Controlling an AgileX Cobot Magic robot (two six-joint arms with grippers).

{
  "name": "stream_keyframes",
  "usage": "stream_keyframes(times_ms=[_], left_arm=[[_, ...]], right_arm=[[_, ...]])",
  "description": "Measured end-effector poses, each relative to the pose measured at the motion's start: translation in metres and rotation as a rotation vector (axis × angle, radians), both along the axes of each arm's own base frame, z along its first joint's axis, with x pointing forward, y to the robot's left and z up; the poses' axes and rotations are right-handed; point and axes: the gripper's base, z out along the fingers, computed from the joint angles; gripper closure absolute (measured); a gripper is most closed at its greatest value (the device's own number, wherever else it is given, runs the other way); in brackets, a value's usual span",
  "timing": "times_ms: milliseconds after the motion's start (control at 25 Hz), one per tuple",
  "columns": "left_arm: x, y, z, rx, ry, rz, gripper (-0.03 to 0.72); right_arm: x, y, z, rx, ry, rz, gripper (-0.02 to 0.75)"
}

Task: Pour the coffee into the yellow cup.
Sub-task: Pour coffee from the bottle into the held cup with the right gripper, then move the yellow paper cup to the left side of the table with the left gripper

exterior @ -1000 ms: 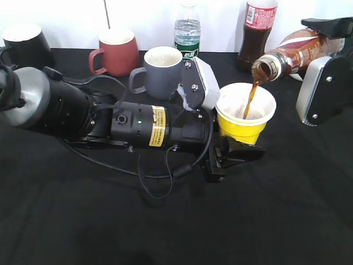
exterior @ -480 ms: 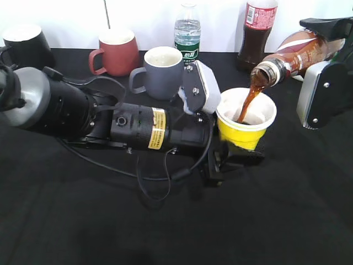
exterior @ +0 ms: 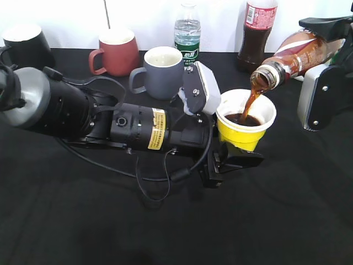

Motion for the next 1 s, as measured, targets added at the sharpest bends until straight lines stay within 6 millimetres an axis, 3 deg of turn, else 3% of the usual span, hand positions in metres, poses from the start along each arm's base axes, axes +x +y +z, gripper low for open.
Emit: stream_keyframes(times_ms=[200,400,480,600,680,800,1000], left_arm=[[0.000,0.000,0.000,0.001,-0.001,0.000,0.239],[0.001,0.000,0.000,-0.003,0.003,0.007,0.239],[0.004,0.001,0.001,-0.015,0.014,0.033,0.239],[0.019,0.014,0.002,-0.025,0.020,0.096,0.239],[0.037,0.032,0.006,-0.035,0.017,0.162,0.239],[0.058,0.069,0.011,-0.045,0.026,0.290,0.239],[0.080,0.164,0.018,-0.044,0.050,0.563,0.239]], right_arm=[[0.000,0.000,-0.004,0.097,0.092,-0.011,0.195],[-0.001,0.002,-0.006,0.395,0.245,-0.023,0.195],[-0.001,0.002,-0.006,0.623,0.346,-0.047,0.195],[-0.001,0.002,-0.006,1.123,0.565,-0.103,0.195],[-0.001,0.002,-0.006,1.288,0.636,-0.121,0.195],[-0.001,0.002,-0.006,1.314,0.647,-0.124,0.195],[-0.001,0.002,-0.006,1.316,0.648,-0.124,0.195]])
